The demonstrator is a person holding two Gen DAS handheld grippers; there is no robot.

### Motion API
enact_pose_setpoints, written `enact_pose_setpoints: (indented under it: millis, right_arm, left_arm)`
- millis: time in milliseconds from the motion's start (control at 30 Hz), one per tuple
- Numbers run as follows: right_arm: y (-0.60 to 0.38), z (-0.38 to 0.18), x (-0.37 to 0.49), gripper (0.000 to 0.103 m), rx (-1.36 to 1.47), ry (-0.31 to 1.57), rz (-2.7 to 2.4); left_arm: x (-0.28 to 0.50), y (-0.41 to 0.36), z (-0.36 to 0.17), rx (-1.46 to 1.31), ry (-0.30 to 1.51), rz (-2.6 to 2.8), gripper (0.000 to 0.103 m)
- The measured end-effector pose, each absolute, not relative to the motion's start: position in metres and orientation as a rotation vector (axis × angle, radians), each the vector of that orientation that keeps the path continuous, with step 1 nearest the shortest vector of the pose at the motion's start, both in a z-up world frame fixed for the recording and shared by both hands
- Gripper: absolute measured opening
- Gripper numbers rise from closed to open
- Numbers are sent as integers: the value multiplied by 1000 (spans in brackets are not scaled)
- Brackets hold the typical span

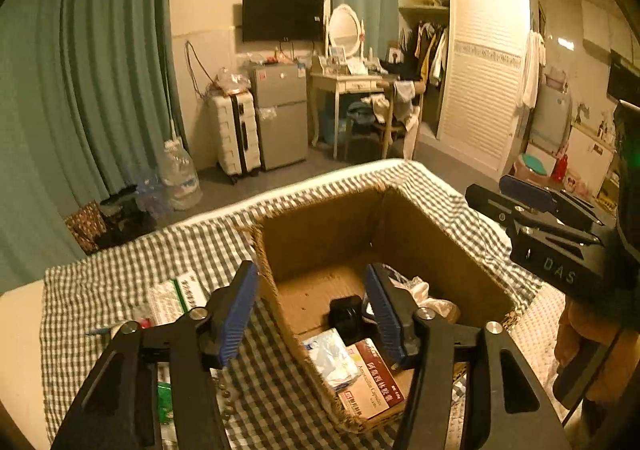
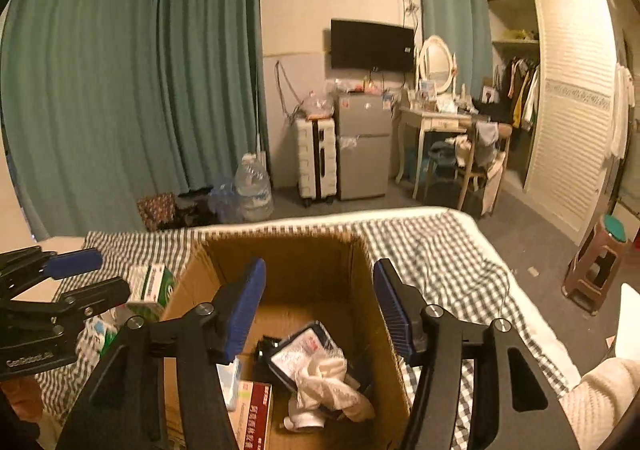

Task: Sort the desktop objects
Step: 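Move both tools back over the remaining pile on the bed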

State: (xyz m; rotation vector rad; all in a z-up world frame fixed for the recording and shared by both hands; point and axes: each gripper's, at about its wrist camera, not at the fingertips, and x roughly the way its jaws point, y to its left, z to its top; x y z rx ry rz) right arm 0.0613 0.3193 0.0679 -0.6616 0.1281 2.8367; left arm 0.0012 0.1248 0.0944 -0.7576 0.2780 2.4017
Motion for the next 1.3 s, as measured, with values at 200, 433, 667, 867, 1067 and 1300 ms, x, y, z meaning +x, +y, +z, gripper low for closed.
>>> enact_pose_setpoints:
  millis: [200, 433, 667, 867, 1067, 1300]
  right_arm:
    - [302, 93, 74, 66, -543, 121, 2860]
    - [275, 117, 93, 91, -401, 130, 2904]
    - [241, 133, 101, 103, -293, 66, 2910]
    - [209, 139, 102, 103, -275, -21, 2910]
    - [176, 142, 107, 103, -201, -84, 2929]
    - [142, 142, 102, 103, -225, -120, 2994]
  left_arm:
    - [15, 92, 122, -668, 252, 2455, 72]
    - [26, 45, 146, -589, 184, 2552, 100]
    - [30, 6, 157, -567, 137, 2653, 103]
    - [33, -23, 161, -548, 135, 2743, 103]
    - [30, -55, 161, -563, 104, 2812, 103]
    - [23, -90, 153, -618, 88, 2892, 103]
